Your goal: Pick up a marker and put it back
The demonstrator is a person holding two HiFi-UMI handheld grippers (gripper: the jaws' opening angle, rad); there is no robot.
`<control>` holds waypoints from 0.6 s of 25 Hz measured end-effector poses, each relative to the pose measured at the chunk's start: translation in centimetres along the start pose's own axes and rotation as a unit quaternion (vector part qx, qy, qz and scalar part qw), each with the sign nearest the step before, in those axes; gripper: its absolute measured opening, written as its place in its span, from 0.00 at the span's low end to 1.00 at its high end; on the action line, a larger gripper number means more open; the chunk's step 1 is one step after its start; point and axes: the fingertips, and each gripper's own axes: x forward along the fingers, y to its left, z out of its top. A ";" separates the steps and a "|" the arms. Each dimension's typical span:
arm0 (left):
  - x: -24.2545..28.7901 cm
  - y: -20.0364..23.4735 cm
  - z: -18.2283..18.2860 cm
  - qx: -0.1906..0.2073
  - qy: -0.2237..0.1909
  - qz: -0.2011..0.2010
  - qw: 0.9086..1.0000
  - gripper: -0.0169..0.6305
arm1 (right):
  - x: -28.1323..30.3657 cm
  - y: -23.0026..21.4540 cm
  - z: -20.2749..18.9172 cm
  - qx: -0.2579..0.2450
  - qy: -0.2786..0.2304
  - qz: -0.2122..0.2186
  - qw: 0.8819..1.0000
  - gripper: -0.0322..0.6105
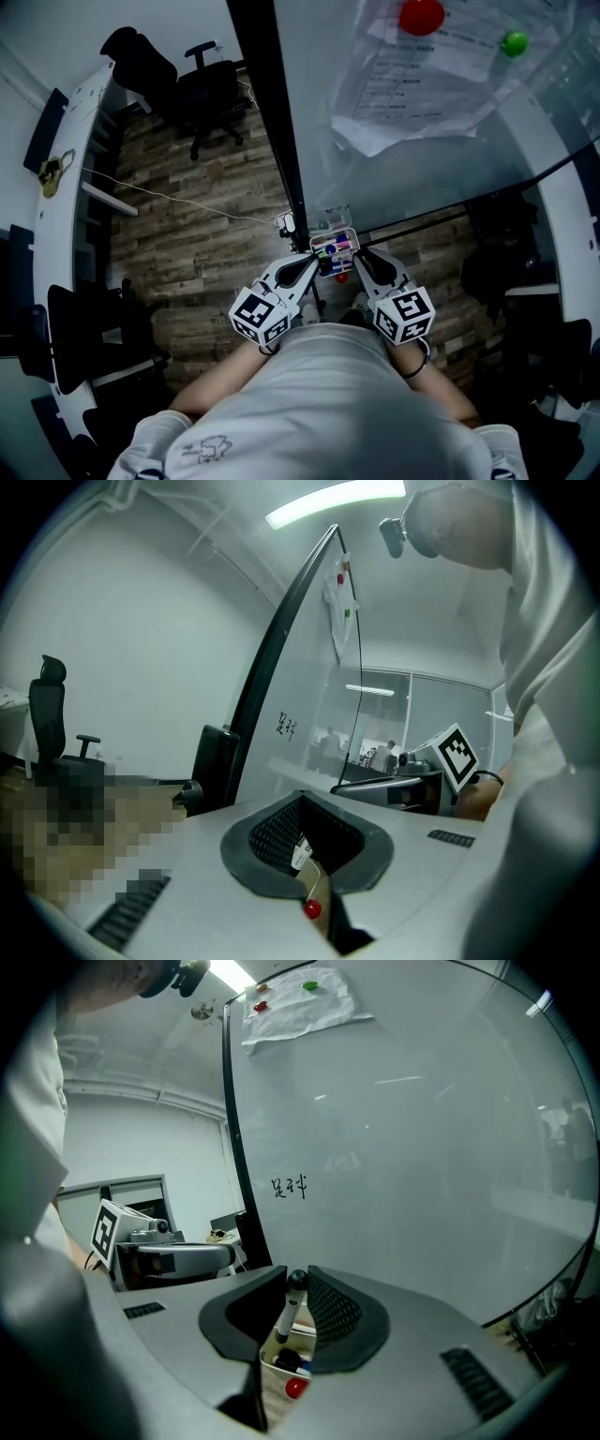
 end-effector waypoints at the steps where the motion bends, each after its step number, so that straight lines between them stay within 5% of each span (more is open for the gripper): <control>1: 0.1 0.0 -0.2 -0.003 0.002 0.001 1.000 0.04 | 0.1 -0.1 -0.3 0.002 0.004 0.001 1.000 0.17; 15: 1.4 0.2 -3.7 -0.029 0.043 0.007 0.999 0.04 | 1.3 -2.7 -4.7 0.035 0.050 -0.004 0.998 0.17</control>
